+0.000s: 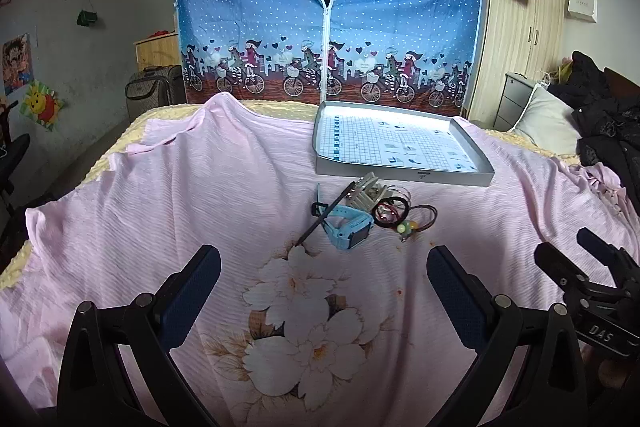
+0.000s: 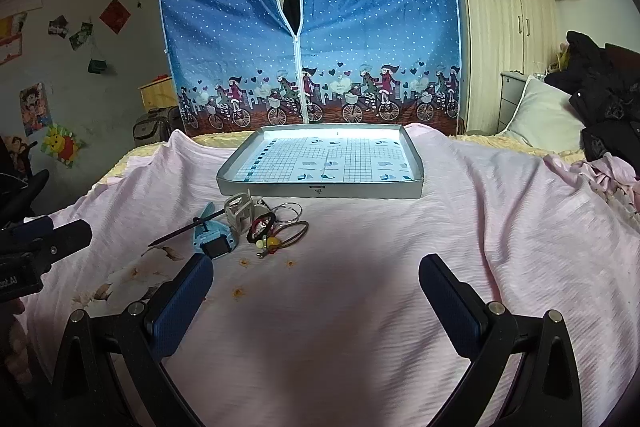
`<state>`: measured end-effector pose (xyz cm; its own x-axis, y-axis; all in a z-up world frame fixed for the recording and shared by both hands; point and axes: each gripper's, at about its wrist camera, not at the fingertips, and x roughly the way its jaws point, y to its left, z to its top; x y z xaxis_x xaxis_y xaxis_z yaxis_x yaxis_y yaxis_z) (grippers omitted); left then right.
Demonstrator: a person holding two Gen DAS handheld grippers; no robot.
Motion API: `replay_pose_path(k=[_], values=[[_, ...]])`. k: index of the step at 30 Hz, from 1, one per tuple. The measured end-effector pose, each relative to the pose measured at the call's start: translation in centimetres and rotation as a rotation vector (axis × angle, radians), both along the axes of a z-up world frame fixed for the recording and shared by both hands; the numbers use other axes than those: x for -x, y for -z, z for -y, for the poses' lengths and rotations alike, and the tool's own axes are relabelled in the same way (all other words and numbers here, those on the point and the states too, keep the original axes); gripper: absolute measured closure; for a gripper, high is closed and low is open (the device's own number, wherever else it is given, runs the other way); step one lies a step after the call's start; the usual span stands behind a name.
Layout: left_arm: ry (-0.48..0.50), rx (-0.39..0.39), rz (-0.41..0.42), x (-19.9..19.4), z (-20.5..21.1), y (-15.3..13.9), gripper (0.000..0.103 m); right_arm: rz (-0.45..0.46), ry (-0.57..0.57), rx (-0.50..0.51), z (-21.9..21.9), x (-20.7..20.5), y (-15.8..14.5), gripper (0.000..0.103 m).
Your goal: Organize jewelry
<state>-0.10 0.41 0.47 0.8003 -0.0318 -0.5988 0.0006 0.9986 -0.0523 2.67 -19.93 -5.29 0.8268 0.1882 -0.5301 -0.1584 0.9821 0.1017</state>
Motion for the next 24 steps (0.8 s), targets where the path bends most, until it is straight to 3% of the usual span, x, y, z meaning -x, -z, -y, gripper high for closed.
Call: replay_pose_path(k=[4, 9, 12, 17, 19, 24], values=[[-0.016, -0.005, -0.041, -0.6, -0.1, -0.2, 0.002, -0.034, 0.007, 0.027, -0.1, -0.6, -0.1, 0.0], [-0.027, 0.034, -0.177, -3.3, -1.4, 0.1, 0.002, -0.103, -0.017, 0.04, 0.6, -2.8, -0.8, 0.0], [-0.024, -0.008, -0.232, -5.6, -2.6, 0.1, 0.002, -0.161, -0.031, 0.012, 1.5, -5.2, -0.8, 0.0], [0.009, -0.024, -0.373, -11.7, -4.8, 1.5, 0.002, -0.262, -0.082, 0.058, 1.7, -10.8, 0.4, 0.0], [0.008, -0.032, -0.383, -13.5, -5.2, 2.0, 0.002, -0.306, -0.084, 0.032, 1.9, -13.0, 1.3, 0.0], [0.012, 0.068, -0.418, -16.4, -6.4, 4.4, 0.003, -0.372, -0.115, -0.127, 1.7, -16.1, 3.5, 0.004]])
